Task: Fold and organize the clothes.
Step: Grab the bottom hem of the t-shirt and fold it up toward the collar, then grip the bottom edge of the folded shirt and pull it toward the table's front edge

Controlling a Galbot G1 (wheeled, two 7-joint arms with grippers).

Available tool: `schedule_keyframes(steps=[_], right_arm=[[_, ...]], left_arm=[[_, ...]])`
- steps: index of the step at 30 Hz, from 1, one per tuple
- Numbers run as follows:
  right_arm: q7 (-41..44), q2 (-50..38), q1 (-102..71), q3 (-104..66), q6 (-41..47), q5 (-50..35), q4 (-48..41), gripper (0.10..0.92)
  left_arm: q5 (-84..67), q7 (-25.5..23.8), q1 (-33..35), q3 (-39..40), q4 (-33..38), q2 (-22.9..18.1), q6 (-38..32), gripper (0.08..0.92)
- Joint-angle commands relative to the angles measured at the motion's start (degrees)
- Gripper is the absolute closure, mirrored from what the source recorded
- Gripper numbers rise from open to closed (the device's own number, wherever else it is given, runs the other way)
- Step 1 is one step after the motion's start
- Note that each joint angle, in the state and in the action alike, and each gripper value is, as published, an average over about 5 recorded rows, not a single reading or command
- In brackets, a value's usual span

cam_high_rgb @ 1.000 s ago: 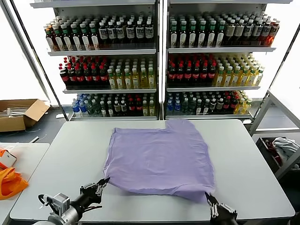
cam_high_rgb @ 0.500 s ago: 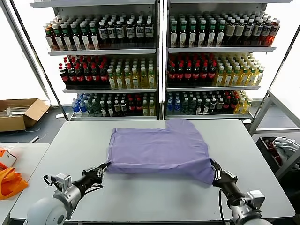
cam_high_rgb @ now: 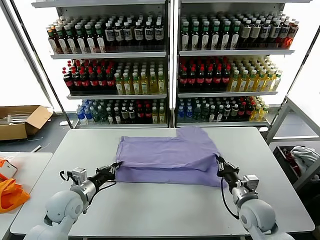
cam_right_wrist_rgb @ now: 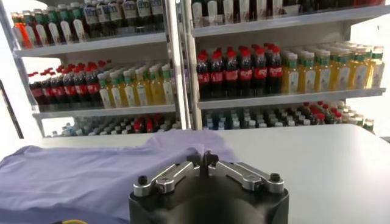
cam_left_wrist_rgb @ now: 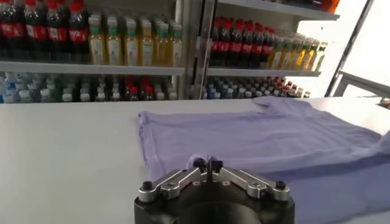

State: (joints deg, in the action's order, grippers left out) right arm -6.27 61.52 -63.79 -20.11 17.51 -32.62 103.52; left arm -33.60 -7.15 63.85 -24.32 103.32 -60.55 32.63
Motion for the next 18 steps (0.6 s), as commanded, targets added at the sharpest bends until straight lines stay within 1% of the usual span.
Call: schedule_keyframes(steps=[1, 6, 11, 13, 15, 18], right_arm=[[0.6, -0.2, 6.1, 2.7, 1.0, 0.2, -4.5, 0.627], [0.6, 0.7, -1.7, -1.9, 1.6, 2.7, 2.2, 0.480], [-0.8, 1.3, -11.4, -5.7, 2.3, 5.1, 9.5, 0.333], [-1.7, 1.6, -15.1, -6.4, 3.3, 6.5, 11.8, 0.282], [-3.0, 2.2, -17.7, -6.7, 4.7, 7.7, 13.1, 0.235], [-5.7, 3.3, -19.0, -6.6, 7.6, 8.1, 13.0, 0.207]], left_arm=[[1.8, 0.4, -2.9, 0.1, -3.9, -0.8, 0.3, 0.726], [2.3, 1.0, 4.2, -4.2, 2.8, 0.3, -0.3, 0.579], [2.4, 1.2, 12.1, -7.5, 7.9, -1.4, -1.2, 0.440], [2.9, 1.2, 14.2, -7.4, 8.5, -2.0, -1.5, 0.379], [3.7, 1.0, 14.8, -6.8, 8.0, -2.4, -1.9, 0.319], [4.5, 1.1, 13.9, -5.9, 6.1, -3.0, -2.4, 0.238]])
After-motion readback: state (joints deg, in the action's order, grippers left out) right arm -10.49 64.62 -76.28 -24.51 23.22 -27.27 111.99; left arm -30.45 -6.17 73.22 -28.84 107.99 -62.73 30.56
